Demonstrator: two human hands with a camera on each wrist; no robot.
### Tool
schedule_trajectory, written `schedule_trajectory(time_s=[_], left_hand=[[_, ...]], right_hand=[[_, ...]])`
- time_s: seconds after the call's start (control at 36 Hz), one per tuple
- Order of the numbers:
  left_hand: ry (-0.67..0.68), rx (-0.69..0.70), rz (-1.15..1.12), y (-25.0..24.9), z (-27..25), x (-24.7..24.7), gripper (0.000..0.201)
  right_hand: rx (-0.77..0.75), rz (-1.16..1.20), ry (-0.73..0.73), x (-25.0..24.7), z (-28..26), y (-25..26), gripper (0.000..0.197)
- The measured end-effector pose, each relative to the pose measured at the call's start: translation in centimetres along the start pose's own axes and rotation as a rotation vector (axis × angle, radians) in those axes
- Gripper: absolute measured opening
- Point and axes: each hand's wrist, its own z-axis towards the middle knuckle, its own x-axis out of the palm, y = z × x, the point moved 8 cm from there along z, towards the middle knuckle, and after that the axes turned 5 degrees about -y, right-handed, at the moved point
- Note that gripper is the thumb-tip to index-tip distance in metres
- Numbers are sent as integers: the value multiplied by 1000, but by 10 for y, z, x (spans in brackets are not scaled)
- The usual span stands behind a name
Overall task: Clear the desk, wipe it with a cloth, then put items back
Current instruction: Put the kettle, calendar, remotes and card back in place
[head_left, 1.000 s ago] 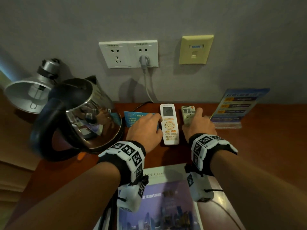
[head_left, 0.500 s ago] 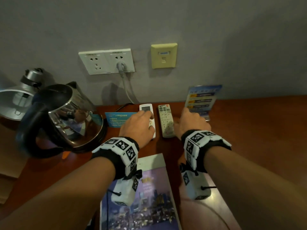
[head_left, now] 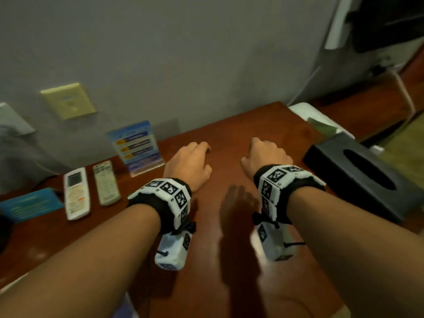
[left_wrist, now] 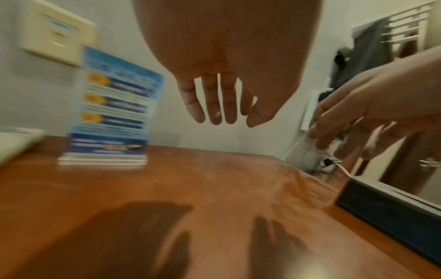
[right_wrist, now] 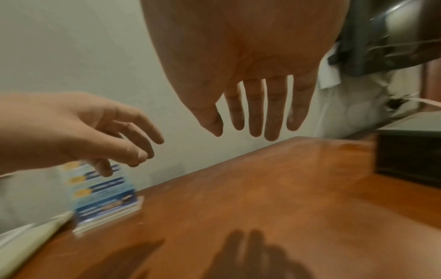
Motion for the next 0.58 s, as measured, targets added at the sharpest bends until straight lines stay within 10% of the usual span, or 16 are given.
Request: schedule_trajectory(time_s=[0.31, 0.58], left_hand=[[72, 351, 19, -212, 43, 60, 54], [149, 595, 131, -320, 48, 128, 79]], right_hand=[[273, 67, -6, -41, -2, -214, 39], [363, 98, 82, -19, 0, -300, 58]])
